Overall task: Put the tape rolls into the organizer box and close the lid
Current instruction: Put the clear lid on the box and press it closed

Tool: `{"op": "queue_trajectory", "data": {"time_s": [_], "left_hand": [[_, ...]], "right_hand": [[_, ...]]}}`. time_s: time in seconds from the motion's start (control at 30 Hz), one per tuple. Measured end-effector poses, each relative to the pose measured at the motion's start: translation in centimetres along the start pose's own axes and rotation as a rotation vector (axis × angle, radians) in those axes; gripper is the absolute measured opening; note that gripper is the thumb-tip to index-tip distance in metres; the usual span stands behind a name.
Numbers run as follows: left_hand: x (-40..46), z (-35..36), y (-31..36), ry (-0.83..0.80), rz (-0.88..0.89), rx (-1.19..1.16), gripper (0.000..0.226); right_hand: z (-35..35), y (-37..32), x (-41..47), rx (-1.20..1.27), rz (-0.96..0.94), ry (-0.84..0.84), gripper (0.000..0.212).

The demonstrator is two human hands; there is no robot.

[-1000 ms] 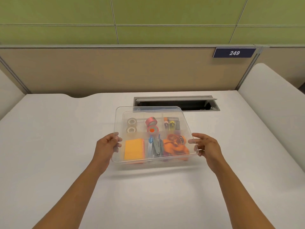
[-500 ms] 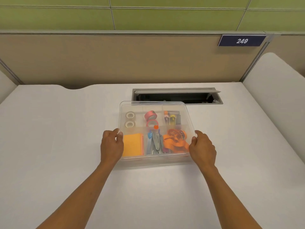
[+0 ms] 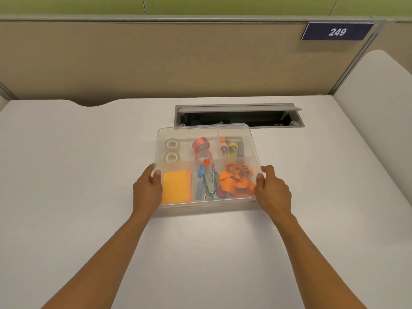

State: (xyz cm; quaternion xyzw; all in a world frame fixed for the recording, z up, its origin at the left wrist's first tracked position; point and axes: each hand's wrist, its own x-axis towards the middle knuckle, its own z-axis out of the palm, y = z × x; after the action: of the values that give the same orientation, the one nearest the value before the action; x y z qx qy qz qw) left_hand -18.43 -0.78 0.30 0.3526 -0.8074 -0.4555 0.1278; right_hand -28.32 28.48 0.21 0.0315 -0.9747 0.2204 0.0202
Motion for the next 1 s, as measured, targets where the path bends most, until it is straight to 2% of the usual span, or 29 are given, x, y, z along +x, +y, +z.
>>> {"op": "queue_trajectory", "data": {"time_s": [0.3,0.47,0.57,0.63,0.7,0.8,1.0], "left_hand": [[0.8,-0.5,-0.2,-0.025,-0.037,0.03,0.043],[2.0,-1.8,0.3,-0.125,-0.062,0.209,0.045],[3.1,-2.5,1.1,-0.187,-0.089,0.267,0.061],[3.9,-2.6,2.1,-0.113,-0.035,0.262,0.069],[4.6,-2.1,3.3,-0.018,0.089,0.248,0.066],[5.7,-0.1,4.8,-0.015,0.282,0.371,0.063],[8.5,3.1,5.2,-0.14,0.356,0.629,0.08]], "right_hand": [[-0.2,0.3,0.2,0.042,0.022,-0.049,0.028],[-1.8,0.4,1.2,-0.125,-0.019,-0.07,0.036],[-2.9,-0.7,2.5,-0.188,-0.034,0.013,0.044],[-3.2,-1.9,3.7,-0.187,-0.087,0.114,0.046],[-3.0,-3.1,5.3,-0.13,-0.187,0.137,0.045],[-1.6,-4.5,8.1,-0.074,-0.33,0.008,0.048],[2.1,-4.8,12.0,-0.157,-0.416,-0.162,0.066]]}}
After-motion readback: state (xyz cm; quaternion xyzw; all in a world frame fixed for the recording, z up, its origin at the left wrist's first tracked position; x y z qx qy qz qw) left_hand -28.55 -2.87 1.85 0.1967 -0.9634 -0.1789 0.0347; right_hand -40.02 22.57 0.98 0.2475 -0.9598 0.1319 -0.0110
